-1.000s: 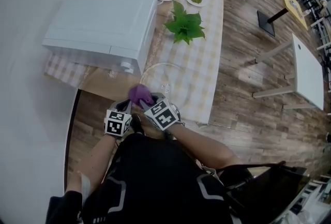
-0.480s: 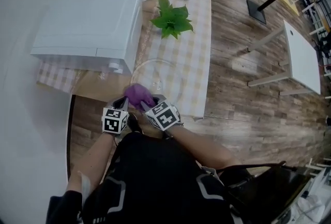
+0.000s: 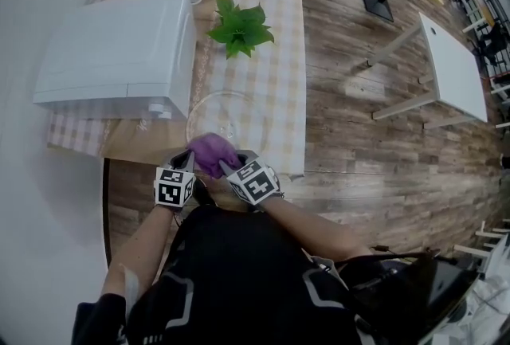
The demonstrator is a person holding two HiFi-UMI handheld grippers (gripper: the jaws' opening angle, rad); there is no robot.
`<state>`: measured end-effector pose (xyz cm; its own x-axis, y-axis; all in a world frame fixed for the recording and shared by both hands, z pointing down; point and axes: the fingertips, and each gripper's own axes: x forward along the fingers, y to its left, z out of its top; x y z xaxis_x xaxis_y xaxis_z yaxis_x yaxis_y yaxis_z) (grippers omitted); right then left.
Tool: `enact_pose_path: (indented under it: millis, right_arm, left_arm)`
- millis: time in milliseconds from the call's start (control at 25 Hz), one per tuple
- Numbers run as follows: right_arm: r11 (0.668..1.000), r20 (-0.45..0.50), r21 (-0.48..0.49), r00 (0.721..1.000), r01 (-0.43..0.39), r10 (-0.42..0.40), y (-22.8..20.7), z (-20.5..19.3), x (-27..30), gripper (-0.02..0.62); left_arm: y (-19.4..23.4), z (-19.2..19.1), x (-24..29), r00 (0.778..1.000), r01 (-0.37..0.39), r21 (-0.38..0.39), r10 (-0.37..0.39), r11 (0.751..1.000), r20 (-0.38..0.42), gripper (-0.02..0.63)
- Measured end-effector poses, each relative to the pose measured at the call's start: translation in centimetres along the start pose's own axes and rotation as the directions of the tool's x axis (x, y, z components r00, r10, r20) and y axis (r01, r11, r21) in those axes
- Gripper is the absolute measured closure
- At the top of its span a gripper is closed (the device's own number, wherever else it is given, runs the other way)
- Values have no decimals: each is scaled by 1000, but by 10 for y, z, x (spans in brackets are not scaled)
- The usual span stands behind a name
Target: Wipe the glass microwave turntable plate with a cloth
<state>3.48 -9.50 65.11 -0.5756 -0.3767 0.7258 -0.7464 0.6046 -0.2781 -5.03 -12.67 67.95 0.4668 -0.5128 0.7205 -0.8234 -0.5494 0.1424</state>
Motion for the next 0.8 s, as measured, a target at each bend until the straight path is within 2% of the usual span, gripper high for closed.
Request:
enact_pose_path:
  millis: [240, 800]
  right_arm:
    - [1000, -2, 13, 1000, 22, -22, -14, -8, -10, 522]
    - [988, -29, 92, 992, 124, -122, -61, -44, -48, 522]
  left_arm:
    - [-12, 6, 6, 999, 43, 52, -44, 998, 0, 598]
    - [-12, 7, 14, 1000, 31, 49, -31, 998, -7, 598]
